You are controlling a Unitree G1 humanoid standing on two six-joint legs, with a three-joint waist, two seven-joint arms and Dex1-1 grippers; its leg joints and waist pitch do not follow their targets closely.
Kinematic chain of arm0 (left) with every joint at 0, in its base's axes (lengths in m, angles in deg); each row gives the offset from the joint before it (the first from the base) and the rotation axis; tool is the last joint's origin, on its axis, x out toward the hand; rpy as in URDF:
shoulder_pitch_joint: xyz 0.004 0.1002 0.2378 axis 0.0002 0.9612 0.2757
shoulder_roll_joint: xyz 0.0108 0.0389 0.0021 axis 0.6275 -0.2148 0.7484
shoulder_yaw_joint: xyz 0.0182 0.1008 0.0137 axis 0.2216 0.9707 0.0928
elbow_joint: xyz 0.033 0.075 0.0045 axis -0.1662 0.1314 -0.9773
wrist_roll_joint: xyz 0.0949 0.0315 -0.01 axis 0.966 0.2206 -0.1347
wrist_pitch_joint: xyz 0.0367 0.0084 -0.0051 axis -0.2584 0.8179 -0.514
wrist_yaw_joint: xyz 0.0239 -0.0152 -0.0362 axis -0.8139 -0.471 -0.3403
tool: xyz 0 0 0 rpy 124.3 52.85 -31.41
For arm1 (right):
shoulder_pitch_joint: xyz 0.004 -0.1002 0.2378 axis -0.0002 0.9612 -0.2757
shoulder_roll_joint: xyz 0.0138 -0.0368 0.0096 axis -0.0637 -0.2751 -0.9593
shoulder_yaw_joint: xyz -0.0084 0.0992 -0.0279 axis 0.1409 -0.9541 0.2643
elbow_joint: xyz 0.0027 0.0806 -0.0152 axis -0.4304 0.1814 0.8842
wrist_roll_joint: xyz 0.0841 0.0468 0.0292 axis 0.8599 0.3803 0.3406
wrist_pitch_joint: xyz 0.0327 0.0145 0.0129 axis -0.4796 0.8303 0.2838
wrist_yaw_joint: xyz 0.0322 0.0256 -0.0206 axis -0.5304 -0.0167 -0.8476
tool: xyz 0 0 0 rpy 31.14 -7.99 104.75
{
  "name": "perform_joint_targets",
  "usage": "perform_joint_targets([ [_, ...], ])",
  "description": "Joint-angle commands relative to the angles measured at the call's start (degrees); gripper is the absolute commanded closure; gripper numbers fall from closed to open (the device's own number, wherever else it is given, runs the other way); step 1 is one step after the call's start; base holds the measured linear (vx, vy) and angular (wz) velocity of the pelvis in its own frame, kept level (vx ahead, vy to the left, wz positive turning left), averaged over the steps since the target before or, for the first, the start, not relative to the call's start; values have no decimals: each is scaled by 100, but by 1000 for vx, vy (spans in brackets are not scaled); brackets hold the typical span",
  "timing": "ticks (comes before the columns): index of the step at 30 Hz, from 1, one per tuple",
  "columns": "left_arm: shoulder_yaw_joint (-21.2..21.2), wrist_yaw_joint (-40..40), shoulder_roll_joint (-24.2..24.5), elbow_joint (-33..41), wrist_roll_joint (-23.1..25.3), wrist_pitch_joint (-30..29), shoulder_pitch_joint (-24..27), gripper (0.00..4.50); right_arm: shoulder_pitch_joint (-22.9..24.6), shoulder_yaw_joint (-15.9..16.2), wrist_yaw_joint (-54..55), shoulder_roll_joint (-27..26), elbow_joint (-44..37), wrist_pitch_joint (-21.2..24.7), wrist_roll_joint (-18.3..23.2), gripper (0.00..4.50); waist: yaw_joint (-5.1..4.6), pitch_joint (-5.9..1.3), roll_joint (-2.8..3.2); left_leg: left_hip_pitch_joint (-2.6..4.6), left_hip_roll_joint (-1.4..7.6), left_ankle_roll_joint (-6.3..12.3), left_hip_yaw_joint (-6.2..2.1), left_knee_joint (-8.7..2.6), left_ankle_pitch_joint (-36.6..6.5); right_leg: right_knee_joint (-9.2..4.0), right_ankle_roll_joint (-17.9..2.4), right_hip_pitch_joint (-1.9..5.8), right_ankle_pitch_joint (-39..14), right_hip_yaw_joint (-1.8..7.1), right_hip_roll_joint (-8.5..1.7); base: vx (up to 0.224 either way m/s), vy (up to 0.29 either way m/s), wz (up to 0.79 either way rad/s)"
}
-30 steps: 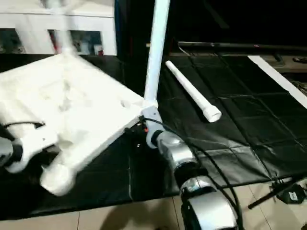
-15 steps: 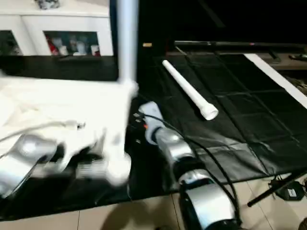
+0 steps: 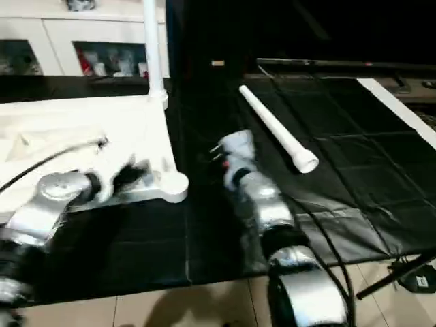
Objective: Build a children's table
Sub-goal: Rotate table base, then move to table
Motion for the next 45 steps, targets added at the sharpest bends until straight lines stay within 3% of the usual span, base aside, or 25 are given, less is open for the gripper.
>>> perform_joint_targets([
  [1,-494,554,-270,449,-454,-142,230,439,316,-107,174,71,-741,353,71,0,2,-411,120,-15,-110,-18,174,-362,-1436,-315,-1125,426,-914,166,-100,0,0,0],
  [9,-1171,1841,-1211,2495,-552,-692,1446,365,1742,-41,-13,66,-3233,360,407,0,-32,-349,-55,-61,-71,124,189,-381,-1813,-534,-279,317,-2425,134,-89,0,0,0],
  [18,-1003,2523,-1376,2984,-213,-796,1806,299,2245,113,534,51,-4011,1001,33,0,-108,-320,-44,-52,-133,13,150,-361,-2131,-640,246,228,-3167,83,-24,0,0,0],
  [22,-1034,2735,-1426,3168,-114,-1007,1793,272,2440,317,503,195,-4235,1071,-223,0,-137,-345,-45,-75,-100,9,132,-377,-2071,-587,89,263,-2683,98,-31,0,0,0],
  [23,-1018,2773,-1428,3176,-28,-1030,1787,256,2478,263,515,171,-4245,1257,-112,0,-102,-328,-85,-292,-146,173,-15,-477,-1961,-473,-21,460,-2416,-38,-126,0,0,0],
  [24,-1015,2775,-1436,3177,-19,-1032,1789,245,2486,273,506,194,-4258,1239,-135,0,-188,-327,66,-336,-87,269,-272,-550,-2189,-462,-212,529,-1996,-250,-111,0,0,0],
  [25,-1013,2776,-1441,3180,-18,-1036,1791,245,2489,283,510,206,-4269,1227,-154,0,-210,-317,137,-299,-21,238,-388,-566,-2342,-444,-395,521,-1717,-309,-78,9,-23,40],
  [26,-998,2766,-1443,3191,-13,-1039,1797,230,2469,227,604,200,-4269,1289,-143,0,-318,-283,216,-257,167,313,-694,-699,-2697,-276,-837,525,-1231,-416,26,37,-89,52],
  [28,-993,2768,-1450,3195,-21,-1047,1794,205,2446,181,668,192,-4263,1253,-145,0,-404,-305,281,-105,325,635,-1041,-793,-2550,-25,-1392,465,-967,-471,106,56,-110,53],
  [29,-959,2792,-1444,3208,-32,-1056,1801,205,2414,36,917,127,-4258,1112,-150,0,-506,-332,314,228,761,940,-992,-781,-2029,146,-1693,194,-852,-357,95,90,-171,42],
  [31,-920,2831,-1431,3221,-58,-1067,1816,186,2398,-79,1120,94,-4305,1330,-127,0,-357,-238,172,53,755,1254,-611,-857,-1976,362,-1827,221,-559,-244,-31,79,-202,31],
  [32,-942,2847,-1473,3218,-127,-1086,1824,177,2377,-62,1127,166,-4353,1936,-122,0,-307,-248,122,60,680,1261,-466,-808,-2057,297,-1925,247,-582,-187,-76,44,-217,13],
  [33,-942,2847,-1473,3218,-127,-1086,1824,168,2377,-62,1127,166,-4353,1936,-122,0,-211,-258,-103,-14,-150,1078,113,-58,-2053,-336,-2170,296,-1193,-59,-84,44,-217,13],
  [34,-930,2839,-1478,3229,-135,-1135,1827,160,2410,-100,981,187,-4448,2429,78,0,18,-422,-417,-253,-693,1091,265,1131,-1540,-646,-1393,534,-2608,35,-207,16,-193,-1],
  [35,-920,2816,-1472,3232,-121,-1136,1824,152,2440,-87,914,205,-4486,2406,109,0,160,-336,-330,-446,-560,884,112,903,-1038,-537,-446,630,-2744,307,-455,-3,-189,-7],
  [36,-890,2779,-1443,3231,-95,-1140,1818,142,2471,-113,896,179,-4521,2327,167,0,160,-336,-330,-446,-560,884,112,903,-1038,-537,-446,630,-2744,307,-455,-3,-189,-7],
  [37,-863,2755,-1416,3224,-65,-1136,1811,142,2484,-139,921,154,-4539,2291,197,0,183,-262,-208,-250,-400,795,-31,364,-867,-668,1123,627,-2929,287,-606,-20,-155,-1],
  [38,-854,2745,-1410,3210,-41,-1128,1804,134,2491,-112,908,166,-4528,2231,177,0,174,-227,-118,-186,-286,887,-105,208,-914,-743,1275,642,-2897,215,-660,-34,-129,-16],
  [39,-857,2750,-1414,3177,-19,-1116,1790,126,2543,65,764,279,-4492,1784,-9,0,74,-314,9,-238,57,1027,-423,-88,-975,-601,1326,711,-2448,-9,-455,-34,-129,-16],
  [40,-861,2754,-1415,3169,-15,-1113,1786,119,2571,121,660,307,-4496,1590,-15,0,88,-397,147,-59,657,1334,-684,-265,-1185,-375,817,713,-1646,-23,-556,-30,-97,-24],
  [41,-875,2762,-1416,3162,-54,-1108,1779,110,2582,102,685,252,-4532,1647,67,0,60,-387,150,-2,883,1498,-751,-353,-1279,-122,496,681,-1192,76,-630,9,-109,-5],
  [42,-887,2771,-1410,3157,-78,-1114,1772,110,2563,66,766,195,-4498,1519,83,0,74,-337,123,60,936,1526,-721,-386,-1393,-20,222,577,-954,221,-678,9,-109,-5],
  [43,-899,2782,-1404,3156,-102,-1124,1769,101,2536,27,888,142,-4447,1369,60,0,156,-162,-145,126,-139,762,-49,80,-1745,-729,434,433,-3017,320,-659,15,-140,16],
  [44,-914,2791,-1411,3158,-110,-1124,1761,88,2538,78,827,184,-4488,1443,52,0,232,-111,-197,153,-465,698,113,381,-1364,-954,1129,381,-4405,222,-566,-23,-112,9],
  [45,-925,2797,-1417,3160,-118,-1122,1755,78,2542,118,773,217,-4532,1543,58,0,290,-138,-171,63,-548,825,172,398,-965,-1046,1754,470,-5263,232,-484,-23,-112,9],
])
